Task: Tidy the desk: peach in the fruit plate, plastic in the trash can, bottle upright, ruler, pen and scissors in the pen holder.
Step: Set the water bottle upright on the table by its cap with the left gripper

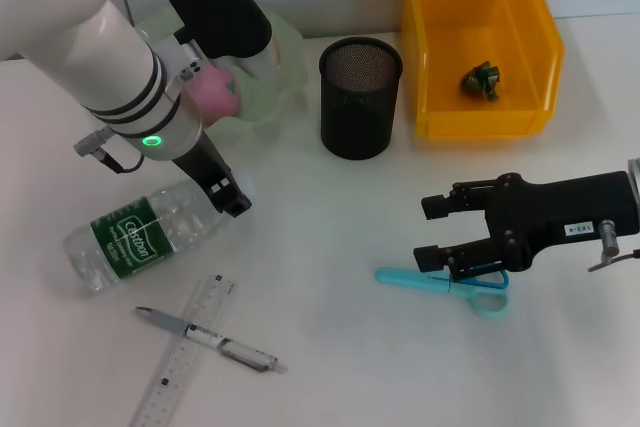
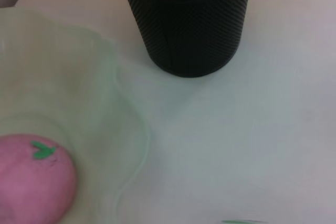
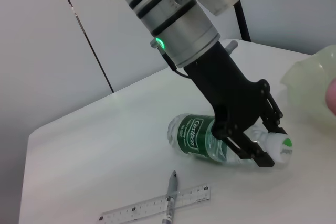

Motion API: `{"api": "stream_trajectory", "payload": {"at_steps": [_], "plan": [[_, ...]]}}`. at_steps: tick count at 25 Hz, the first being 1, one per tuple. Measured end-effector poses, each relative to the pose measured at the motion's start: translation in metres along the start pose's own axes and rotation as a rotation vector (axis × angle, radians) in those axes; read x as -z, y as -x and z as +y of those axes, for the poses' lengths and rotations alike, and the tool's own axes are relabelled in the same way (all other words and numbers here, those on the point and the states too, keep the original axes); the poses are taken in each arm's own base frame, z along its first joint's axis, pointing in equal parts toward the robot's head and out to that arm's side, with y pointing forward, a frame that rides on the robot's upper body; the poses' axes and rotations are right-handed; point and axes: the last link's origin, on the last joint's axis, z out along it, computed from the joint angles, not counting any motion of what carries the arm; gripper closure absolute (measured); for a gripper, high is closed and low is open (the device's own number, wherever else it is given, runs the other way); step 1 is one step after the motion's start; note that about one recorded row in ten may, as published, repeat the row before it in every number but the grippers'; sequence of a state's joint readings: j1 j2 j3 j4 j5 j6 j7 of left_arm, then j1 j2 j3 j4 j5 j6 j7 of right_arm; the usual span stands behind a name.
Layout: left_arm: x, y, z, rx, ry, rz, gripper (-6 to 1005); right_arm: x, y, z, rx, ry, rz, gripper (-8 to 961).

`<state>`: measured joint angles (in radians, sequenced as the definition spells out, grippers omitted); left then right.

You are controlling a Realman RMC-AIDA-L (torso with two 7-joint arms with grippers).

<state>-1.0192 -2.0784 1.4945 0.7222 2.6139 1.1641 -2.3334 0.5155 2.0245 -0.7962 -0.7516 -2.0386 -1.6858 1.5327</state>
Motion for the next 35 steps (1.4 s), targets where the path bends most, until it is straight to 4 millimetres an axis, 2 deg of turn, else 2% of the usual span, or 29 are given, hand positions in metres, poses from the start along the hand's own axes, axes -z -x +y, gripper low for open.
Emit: {"api": "stream_trajectory", "payload": {"at_steps": [15,20,21,25,27,35], "plan": [[0.04,0.004,-0.012,0.069,0.022,0.094,554,0.002,0.0,-0.002,0.0,-0.011,0.002,198],[0.046,0.004,-0.013,0.073,0.023,0.104,555,0.002,0.0,-0.002,0.0,-0.013,0.003,199],[0.053,0.005,-0.014,0.081,0.034,0.117,555,0.002,0.0,-0.002,0.0,-0.013,0.003,200],[0.056,0.006,-0.014,0.086,0.038,0.122,555,0.001,0.002,-0.003,0.002,-0.012,0.003,201],[0.067,0.006,-0.019,0.112,0.042,0.152,554,0.001,0.003,-0.003,0.002,-0.011,0.003,202],[0.075,0.008,-0.02,0.121,0.043,0.165,558,0.001,0.003,-0.004,0.001,-0.013,0.003,204]]}}
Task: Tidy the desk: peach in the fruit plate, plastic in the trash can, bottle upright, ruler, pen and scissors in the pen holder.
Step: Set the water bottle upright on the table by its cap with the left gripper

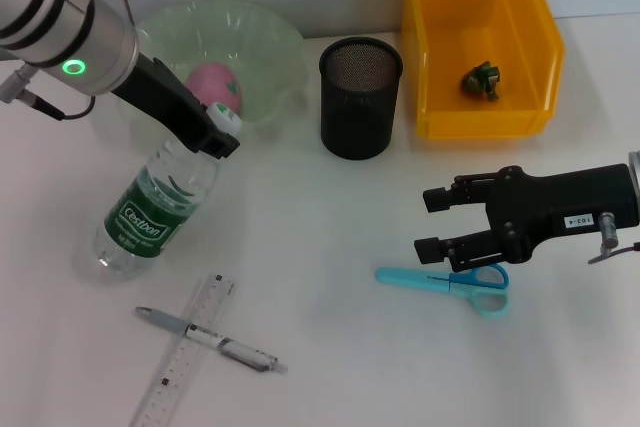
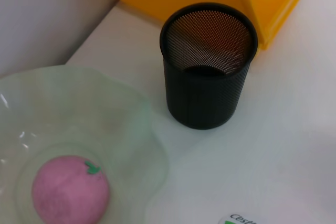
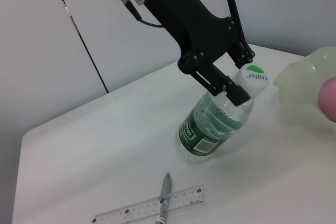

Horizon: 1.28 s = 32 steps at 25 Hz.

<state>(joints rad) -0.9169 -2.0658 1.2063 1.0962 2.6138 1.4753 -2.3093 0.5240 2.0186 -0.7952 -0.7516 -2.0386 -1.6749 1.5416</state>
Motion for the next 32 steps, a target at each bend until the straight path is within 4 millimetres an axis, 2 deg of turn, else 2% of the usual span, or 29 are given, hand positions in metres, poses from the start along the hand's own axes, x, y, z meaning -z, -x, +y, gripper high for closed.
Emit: {"api": "stream_trajectory", "payload": {"at_steps": [15,32], "plan": [[0.019,0.002,-0.007,0.048,0.008,0.039,557,0.002,0.003,-0.001,0.009,-0.008,-0.013,210],[0.03,0.004,-0.013,0.094,0.009,0.078,540,0.003,0.005,-0.002,0.03,-0.014,-0.022,215]]}}
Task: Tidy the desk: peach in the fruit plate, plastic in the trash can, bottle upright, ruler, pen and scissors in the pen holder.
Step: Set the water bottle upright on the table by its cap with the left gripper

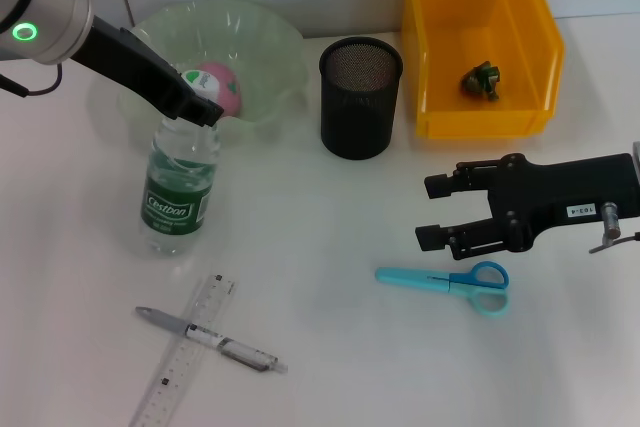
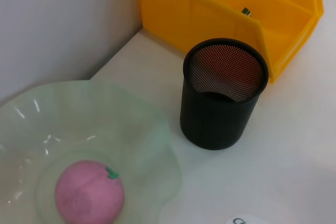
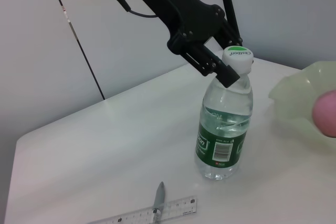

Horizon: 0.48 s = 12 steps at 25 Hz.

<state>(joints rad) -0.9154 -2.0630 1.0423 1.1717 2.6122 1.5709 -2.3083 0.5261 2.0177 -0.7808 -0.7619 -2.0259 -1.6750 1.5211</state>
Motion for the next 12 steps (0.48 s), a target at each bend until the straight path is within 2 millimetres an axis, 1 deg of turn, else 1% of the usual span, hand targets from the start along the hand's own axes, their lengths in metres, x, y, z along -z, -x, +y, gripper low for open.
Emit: {"api": "stream_trajectory", "payload": {"at_steps": [12], "plan": [[0.0071,0.0019,-0.0045,0.026,-0.002,0.02,520,0.0018,0.0016,-0.0011,0.005,-0.009,-0.006,219]]}}
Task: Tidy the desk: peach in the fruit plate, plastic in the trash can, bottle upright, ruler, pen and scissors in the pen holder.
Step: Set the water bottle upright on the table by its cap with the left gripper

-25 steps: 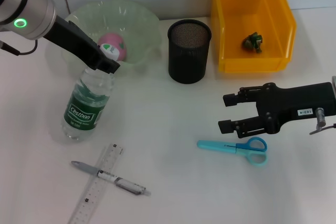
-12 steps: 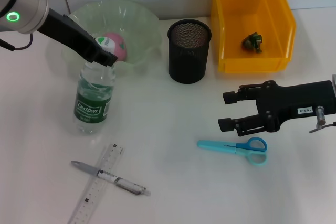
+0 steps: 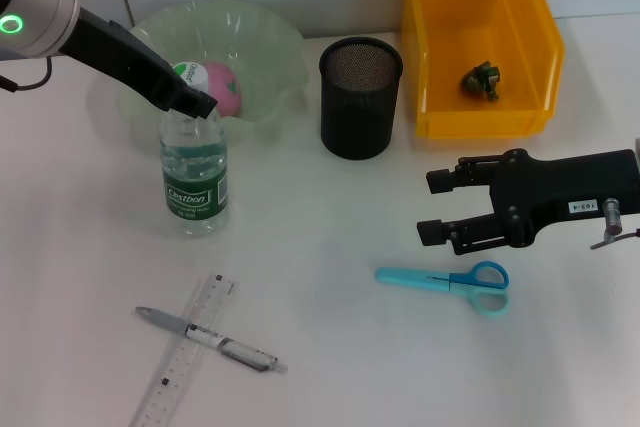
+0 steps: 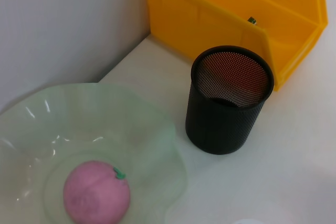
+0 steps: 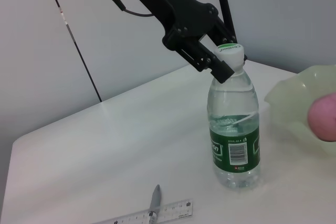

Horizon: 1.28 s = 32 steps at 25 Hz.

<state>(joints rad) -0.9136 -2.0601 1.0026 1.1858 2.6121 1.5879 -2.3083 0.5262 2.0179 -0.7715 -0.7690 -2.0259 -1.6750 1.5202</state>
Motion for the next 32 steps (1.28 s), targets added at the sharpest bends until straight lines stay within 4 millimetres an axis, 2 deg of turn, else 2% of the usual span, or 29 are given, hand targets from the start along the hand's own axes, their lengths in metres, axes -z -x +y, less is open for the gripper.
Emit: {"api": "stream_trajectory", "payload": {"at_steps": [19,32], "plan": [[0.005,0.004,-0.004,0.016,-0.02,0.019,487,-0.001,-0.001,0.001,-0.003,0.001,-0.003,226],[0.011,0.022,-0.018,0.076,-0.067,0.061,464,-0.002,0.0,0.001,-0.003,0.003,-0.004,230]]}}
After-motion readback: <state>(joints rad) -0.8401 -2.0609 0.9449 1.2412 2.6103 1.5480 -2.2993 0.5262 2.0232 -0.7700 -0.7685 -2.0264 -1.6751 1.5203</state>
